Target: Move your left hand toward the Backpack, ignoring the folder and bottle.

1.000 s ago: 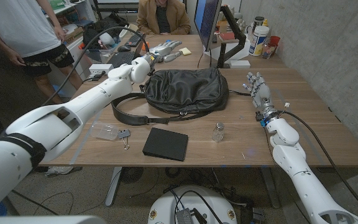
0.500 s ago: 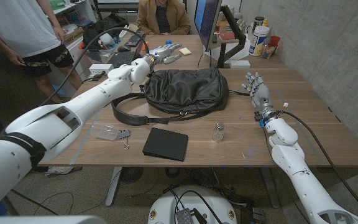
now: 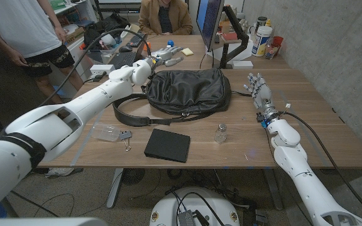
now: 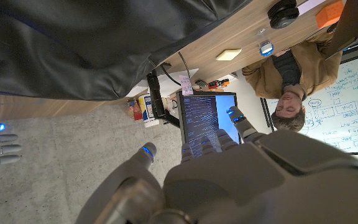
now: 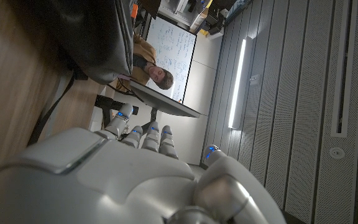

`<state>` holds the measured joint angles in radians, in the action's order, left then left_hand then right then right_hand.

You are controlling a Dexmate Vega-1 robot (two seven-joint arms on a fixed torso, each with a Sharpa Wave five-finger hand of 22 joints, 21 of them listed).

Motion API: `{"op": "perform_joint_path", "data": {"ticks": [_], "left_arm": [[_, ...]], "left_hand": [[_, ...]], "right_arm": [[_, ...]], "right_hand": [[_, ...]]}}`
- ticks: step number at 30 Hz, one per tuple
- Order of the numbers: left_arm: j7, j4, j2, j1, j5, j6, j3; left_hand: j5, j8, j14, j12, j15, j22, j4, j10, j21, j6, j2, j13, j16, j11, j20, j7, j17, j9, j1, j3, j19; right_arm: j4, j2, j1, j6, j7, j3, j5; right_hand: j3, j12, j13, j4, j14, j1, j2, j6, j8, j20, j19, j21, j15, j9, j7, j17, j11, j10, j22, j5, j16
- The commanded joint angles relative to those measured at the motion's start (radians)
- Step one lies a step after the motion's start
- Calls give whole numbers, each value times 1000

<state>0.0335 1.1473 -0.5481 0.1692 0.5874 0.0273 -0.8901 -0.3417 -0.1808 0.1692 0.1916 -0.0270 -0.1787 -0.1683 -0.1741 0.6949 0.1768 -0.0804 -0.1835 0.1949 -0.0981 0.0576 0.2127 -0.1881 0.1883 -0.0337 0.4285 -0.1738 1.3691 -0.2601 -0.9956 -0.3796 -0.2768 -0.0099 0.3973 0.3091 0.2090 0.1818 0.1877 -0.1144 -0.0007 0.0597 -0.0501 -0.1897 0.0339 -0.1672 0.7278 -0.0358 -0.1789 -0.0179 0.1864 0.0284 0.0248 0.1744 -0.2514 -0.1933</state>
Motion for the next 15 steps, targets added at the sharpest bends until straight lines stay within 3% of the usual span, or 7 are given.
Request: {"op": "perform_joint_path", "data": {"ticks": [1, 15], "left_arm": [[-16, -25, 7, -10, 9, 6, -19], [-30, -55, 13, -20, 10, 9, -36]], "left_hand": [[-5, -3, 146, -1, -22, -2, 0, -162, -4, 132, -39, -5, 0, 2, 4, 9, -3, 3, -11, -4, -141], [-11, -4, 148, 1, -23, -2, 3, -162, -8, 135, -32, -5, 1, 2, 9, 9, -2, 3, -15, -9, -139]], "right_arm": [[-3, 1, 4, 5, 0, -4, -3], [-1, 1, 5, 12, 6, -6, -9]], "right_hand": [[-4, 0, 2, 3, 2, -2, 123, -6, 0, 82, -61, -1, -34, -5, 1, 0, 5, 6, 2, -6, -2], [-3, 1, 2, 3, 2, -2, 124, -7, -1, 81, -66, -7, -33, -5, -1, 0, 4, 6, 3, -7, -2]]}}
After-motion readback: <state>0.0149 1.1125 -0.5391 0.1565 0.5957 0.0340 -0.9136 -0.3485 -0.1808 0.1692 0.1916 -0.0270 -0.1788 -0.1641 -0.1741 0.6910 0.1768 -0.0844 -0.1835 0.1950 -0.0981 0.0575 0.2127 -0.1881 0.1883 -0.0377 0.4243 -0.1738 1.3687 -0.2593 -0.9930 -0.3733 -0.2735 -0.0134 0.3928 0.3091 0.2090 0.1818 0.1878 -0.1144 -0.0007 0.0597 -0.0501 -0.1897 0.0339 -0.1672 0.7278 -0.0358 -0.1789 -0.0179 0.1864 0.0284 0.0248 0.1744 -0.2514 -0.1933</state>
